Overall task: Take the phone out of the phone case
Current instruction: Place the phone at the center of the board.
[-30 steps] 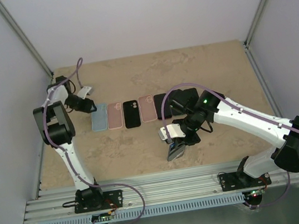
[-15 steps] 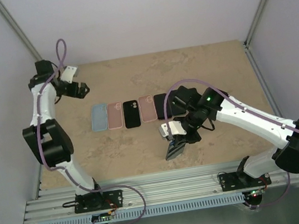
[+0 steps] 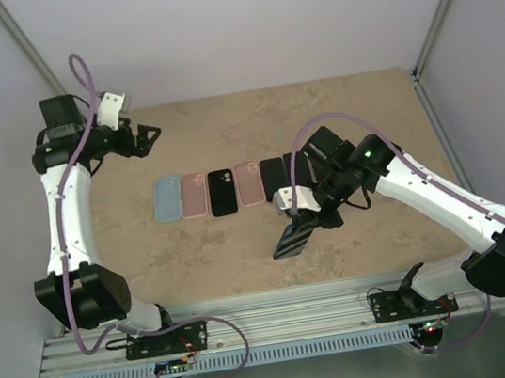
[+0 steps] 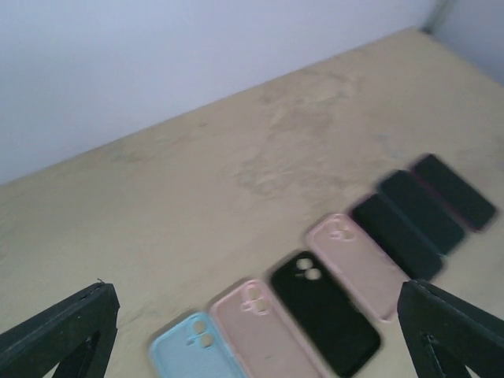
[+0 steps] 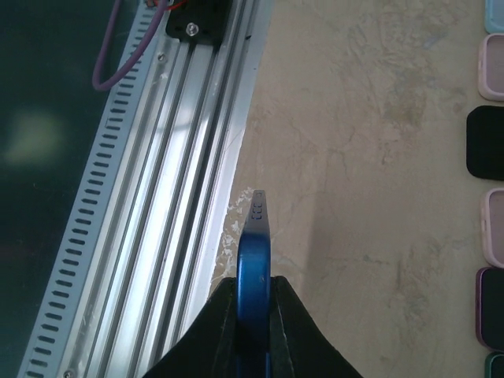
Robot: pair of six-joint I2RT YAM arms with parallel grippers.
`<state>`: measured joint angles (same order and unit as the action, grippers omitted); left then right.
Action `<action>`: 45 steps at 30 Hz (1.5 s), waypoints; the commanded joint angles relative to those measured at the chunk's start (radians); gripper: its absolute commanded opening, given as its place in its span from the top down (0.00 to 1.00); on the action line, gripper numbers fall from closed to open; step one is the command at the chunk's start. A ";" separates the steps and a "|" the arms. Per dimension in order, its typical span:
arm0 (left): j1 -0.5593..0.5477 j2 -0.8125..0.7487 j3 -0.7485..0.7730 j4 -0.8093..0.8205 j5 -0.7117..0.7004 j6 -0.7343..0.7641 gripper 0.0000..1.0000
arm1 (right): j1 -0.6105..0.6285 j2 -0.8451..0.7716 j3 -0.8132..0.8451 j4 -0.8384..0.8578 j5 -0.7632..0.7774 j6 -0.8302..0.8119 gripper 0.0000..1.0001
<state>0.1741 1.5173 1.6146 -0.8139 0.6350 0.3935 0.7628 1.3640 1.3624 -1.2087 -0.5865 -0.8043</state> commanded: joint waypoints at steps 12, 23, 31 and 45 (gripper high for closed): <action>-0.473 -0.215 -0.356 -0.069 0.397 0.131 0.03 | -0.222 0.106 0.091 -0.040 -0.372 -0.037 0.99; -0.755 -0.198 -0.447 0.032 0.362 0.006 0.20 | -0.249 0.143 0.097 -0.051 -0.451 -0.040 0.99; -0.852 -0.143 -0.452 0.076 0.353 -0.041 0.42 | -0.249 0.141 0.081 -0.043 -0.459 -0.018 0.99; -0.887 -0.156 -0.499 0.192 0.324 -0.095 0.88 | -0.248 0.169 0.093 -0.077 -0.496 -0.031 0.99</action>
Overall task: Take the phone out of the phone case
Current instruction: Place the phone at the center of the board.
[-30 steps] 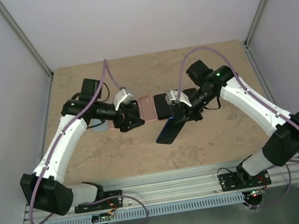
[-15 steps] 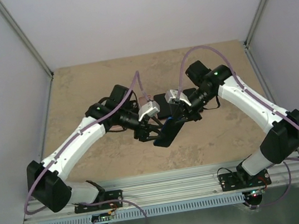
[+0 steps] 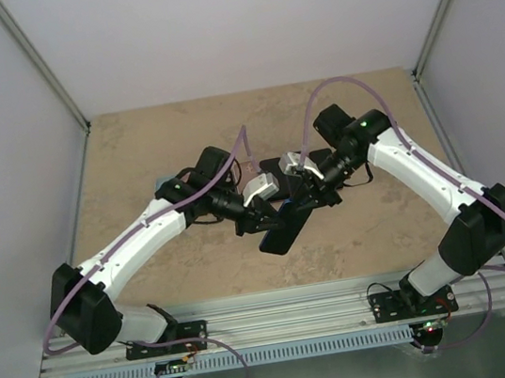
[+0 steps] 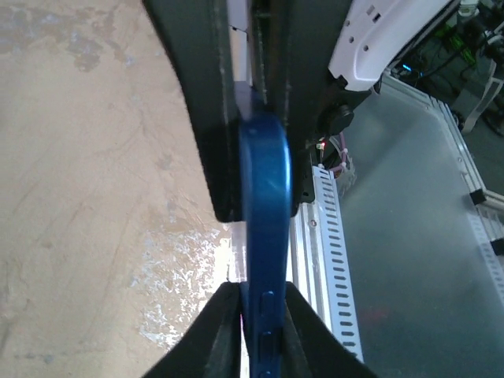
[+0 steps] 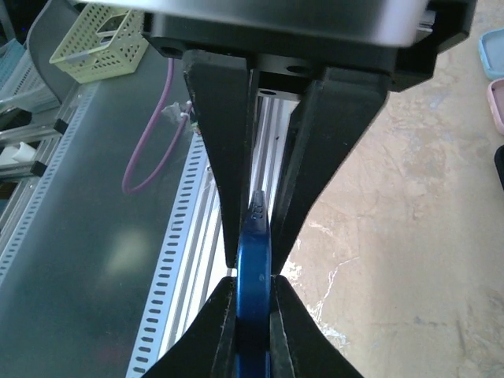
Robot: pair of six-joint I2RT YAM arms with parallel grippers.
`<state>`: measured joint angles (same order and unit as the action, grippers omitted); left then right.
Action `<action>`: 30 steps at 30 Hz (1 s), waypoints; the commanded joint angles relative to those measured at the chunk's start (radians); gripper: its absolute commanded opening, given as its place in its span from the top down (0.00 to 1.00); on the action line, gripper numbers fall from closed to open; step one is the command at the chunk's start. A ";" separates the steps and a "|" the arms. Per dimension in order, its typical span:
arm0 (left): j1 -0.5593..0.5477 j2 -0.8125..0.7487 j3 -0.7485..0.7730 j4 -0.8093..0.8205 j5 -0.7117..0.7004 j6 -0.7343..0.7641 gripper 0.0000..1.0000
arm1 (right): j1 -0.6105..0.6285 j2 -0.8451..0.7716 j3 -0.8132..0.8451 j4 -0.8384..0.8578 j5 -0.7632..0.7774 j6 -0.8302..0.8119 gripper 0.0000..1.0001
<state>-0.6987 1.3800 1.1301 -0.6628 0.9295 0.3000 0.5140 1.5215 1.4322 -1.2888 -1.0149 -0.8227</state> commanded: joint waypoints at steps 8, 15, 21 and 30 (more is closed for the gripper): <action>-0.013 -0.056 -0.058 0.160 0.046 -0.111 1.00 | -0.009 0.026 0.071 0.000 -0.087 0.015 0.81; 0.075 -0.084 -0.079 0.363 0.097 -0.303 1.00 | -0.138 0.080 0.215 -0.050 -0.168 0.058 0.23; 0.150 -0.069 -0.084 0.641 0.110 -0.615 1.00 | -0.249 0.070 0.205 0.126 -0.255 0.315 0.08; 0.210 -0.023 -0.118 1.113 0.084 -1.046 1.00 | -0.252 -0.111 -0.054 0.666 -0.252 0.827 0.08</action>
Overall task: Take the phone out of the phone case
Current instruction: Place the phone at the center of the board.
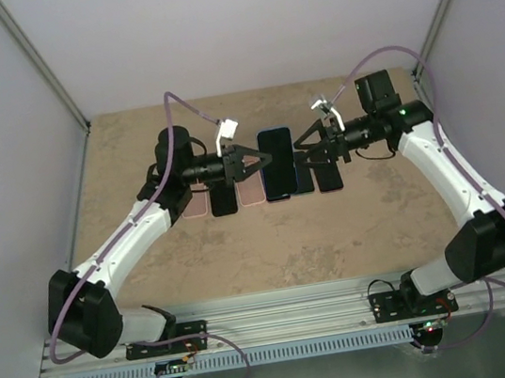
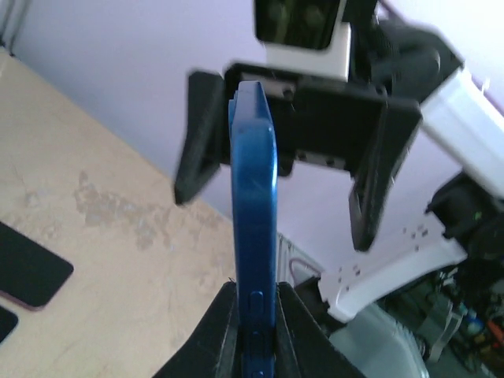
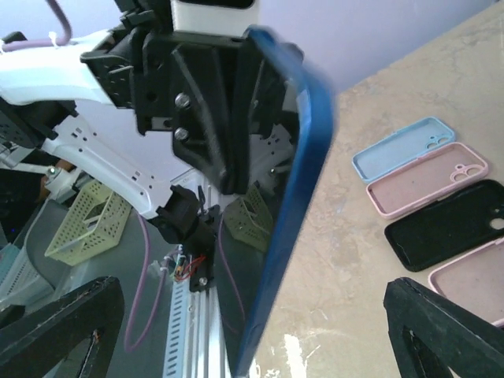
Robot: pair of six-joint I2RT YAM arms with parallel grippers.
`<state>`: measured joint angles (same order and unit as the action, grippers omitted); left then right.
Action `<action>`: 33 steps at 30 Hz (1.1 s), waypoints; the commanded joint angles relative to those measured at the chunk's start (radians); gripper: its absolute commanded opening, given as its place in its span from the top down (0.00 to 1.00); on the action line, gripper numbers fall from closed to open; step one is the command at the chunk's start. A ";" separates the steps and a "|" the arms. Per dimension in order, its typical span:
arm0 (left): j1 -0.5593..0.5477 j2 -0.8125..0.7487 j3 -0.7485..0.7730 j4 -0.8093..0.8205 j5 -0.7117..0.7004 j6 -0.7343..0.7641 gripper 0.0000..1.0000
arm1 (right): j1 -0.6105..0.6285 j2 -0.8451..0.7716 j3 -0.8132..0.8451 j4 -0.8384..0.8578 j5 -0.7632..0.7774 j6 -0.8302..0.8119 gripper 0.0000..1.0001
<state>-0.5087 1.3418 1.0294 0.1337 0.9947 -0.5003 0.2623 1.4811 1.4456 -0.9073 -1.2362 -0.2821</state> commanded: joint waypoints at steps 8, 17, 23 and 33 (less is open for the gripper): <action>0.019 0.037 -0.020 0.403 0.004 -0.310 1.00 | 0.003 -0.073 -0.162 0.514 -0.076 0.592 0.27; 0.019 0.044 -0.032 0.421 -0.018 -0.317 1.00 | 0.027 -0.062 -0.185 0.586 -0.053 0.708 0.49; 0.018 0.037 -0.036 0.394 -0.036 -0.298 1.00 | 0.041 -0.056 -0.199 0.626 -0.063 0.750 0.74; 0.018 0.029 -0.037 0.334 -0.050 -0.251 1.00 | 0.030 -0.062 -0.202 0.628 -0.072 0.743 0.99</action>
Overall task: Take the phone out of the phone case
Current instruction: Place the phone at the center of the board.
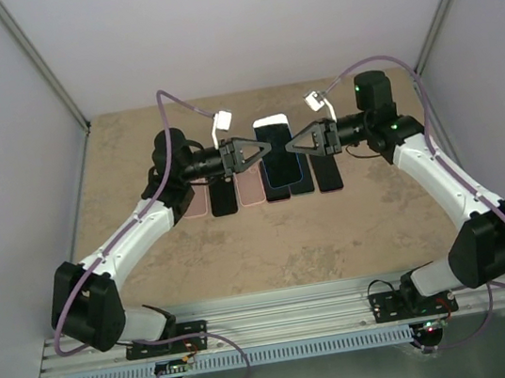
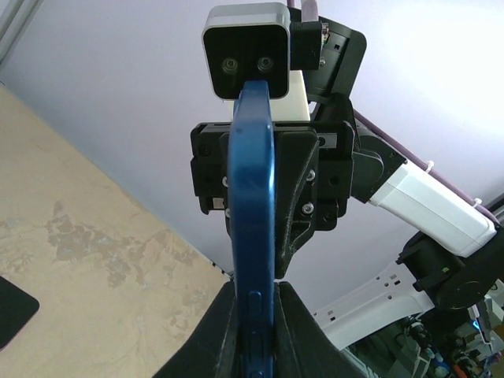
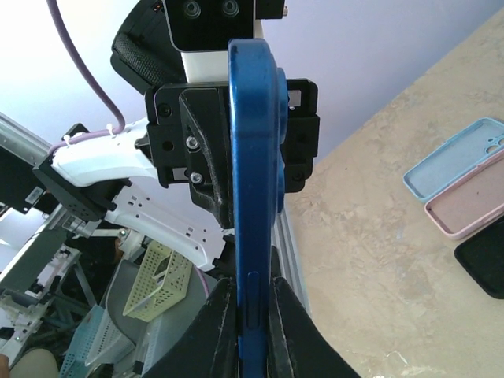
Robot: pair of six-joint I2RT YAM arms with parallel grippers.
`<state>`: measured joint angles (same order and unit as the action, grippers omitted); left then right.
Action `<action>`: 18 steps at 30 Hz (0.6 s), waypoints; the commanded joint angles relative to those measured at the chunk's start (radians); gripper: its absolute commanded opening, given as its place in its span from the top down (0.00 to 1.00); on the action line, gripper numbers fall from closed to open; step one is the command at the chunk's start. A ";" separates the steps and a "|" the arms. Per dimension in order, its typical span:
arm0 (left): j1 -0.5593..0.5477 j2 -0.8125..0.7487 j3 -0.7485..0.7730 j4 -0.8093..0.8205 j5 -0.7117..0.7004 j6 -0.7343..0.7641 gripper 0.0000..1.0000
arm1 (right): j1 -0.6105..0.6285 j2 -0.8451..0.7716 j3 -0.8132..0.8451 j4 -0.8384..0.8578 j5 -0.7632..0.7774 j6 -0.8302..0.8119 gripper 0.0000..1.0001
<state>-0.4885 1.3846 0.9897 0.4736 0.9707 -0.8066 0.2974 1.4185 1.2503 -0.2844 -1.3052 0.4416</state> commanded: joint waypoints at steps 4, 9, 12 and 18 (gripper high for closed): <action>-0.002 -0.018 0.028 -0.118 -0.029 0.136 0.62 | -0.040 -0.006 0.005 -0.041 -0.012 -0.044 1.00; 0.000 -0.019 0.098 -0.329 -0.065 0.317 0.16 | -0.102 -0.019 0.016 -0.177 0.024 -0.186 0.99; 0.000 -0.016 0.138 -0.436 -0.120 0.424 0.01 | -0.142 -0.018 0.018 -0.279 0.042 -0.287 0.99; 0.000 -0.023 0.179 -0.599 -0.220 0.563 0.01 | -0.232 0.068 0.114 -0.617 0.114 -0.637 0.99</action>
<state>-0.4889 1.3838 1.1343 0.0315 0.8398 -0.3943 0.1238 1.4387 1.2888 -0.6525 -1.2236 0.0830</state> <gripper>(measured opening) 0.994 0.072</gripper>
